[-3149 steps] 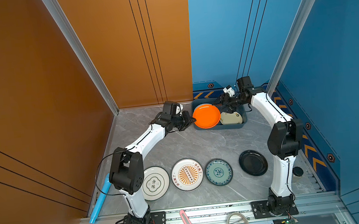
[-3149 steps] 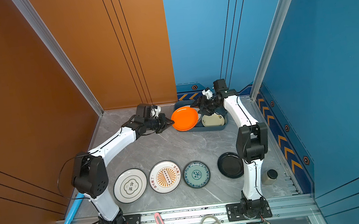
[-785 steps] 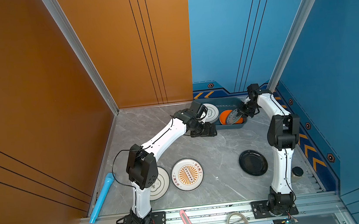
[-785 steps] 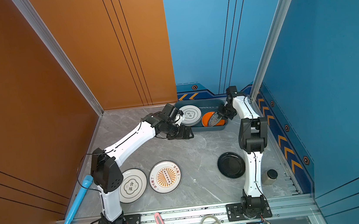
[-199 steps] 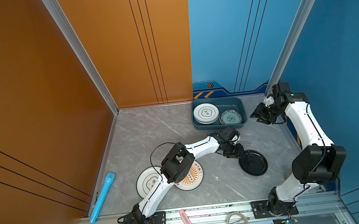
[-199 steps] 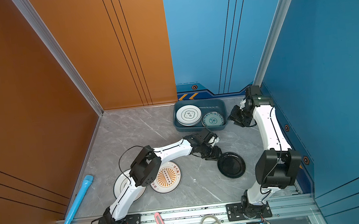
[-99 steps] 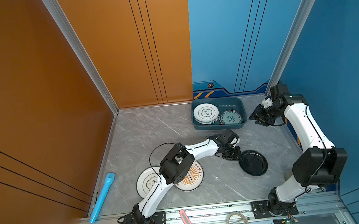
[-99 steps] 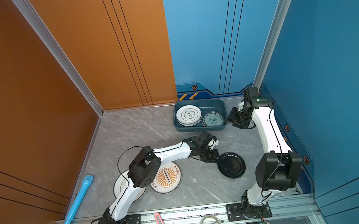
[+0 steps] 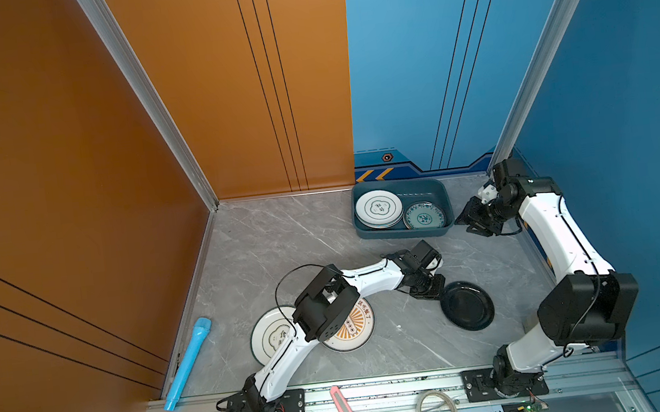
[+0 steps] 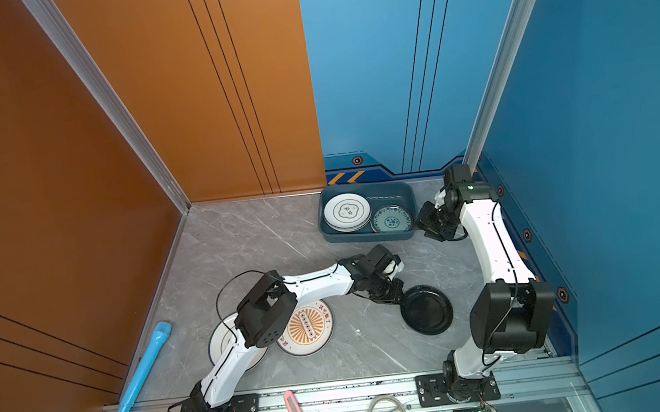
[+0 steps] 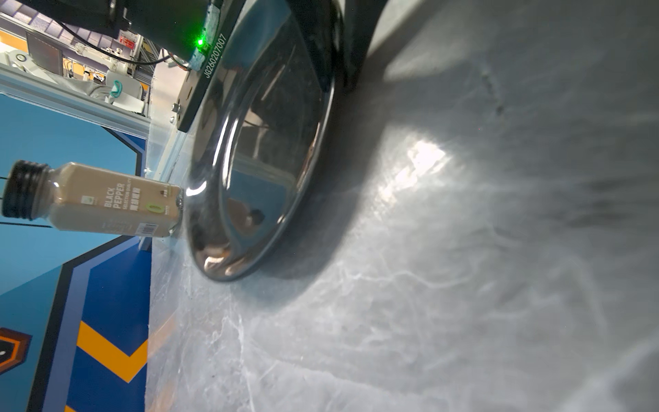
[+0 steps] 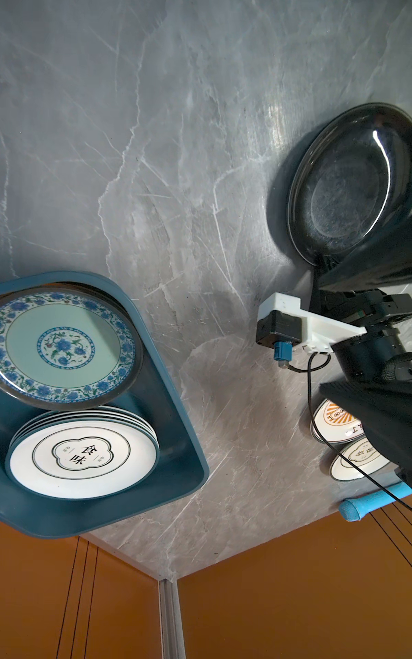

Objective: Place the plates into the plastic bin on the countertop
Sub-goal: 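Grasp the black plate's edge with the left gripper, then lift the black plate upright with the left gripper toward the right gripper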

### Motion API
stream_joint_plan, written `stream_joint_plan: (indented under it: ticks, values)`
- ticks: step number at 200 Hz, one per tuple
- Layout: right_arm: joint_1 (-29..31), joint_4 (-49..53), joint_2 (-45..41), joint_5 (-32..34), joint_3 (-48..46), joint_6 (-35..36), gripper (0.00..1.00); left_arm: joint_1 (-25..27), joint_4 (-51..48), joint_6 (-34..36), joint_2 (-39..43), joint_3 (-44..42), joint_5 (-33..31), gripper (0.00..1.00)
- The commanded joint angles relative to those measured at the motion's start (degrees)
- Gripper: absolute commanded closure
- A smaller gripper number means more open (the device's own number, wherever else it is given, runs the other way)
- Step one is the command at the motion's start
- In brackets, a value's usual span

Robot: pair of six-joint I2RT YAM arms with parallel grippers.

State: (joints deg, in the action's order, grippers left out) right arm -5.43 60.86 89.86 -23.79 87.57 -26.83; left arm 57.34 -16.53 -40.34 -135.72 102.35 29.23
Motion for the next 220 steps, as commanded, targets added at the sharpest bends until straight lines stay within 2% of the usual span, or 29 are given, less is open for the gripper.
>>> stream_joint_plan:
  ticks: [1,60,95,126,171,220]
  values:
    - [0.75,-0.74,-1.45,0.43,-0.79,-0.02,0.55,1.41,-6.14,1.07,-0.17,-2.08,-2.94,0.99]
    - [1.04,-1.51,-1.32,0.15,-1.29,-0.15,0.55,-0.5,-2.45,0.24,5.47,-9.87,-2.94,1.0]
    - [1.04,-2.87,-1.19,-0.96,-1.46,-0.5,0.55,-4.42,-0.11,0.08,12.37,-16.64,-3.11,1.0]
    - [1.45,-5.67,-0.41,-5.11,-1.35,-0.75,0.53,-8.94,0.21,0.34,18.84,-20.86,-2.29,1.0]
    - [3.19,-13.43,1.06,-12.81,-1.95,-2.62,0.36,-15.21,-2.98,2.82,26.59,-21.4,0.76,1.0]
    - [3.74,-19.67,5.96,-21.46,-0.08,-4.72,0.23,-22.53,-5.78,4.04,32.06,-20.9,3.05,1.0]
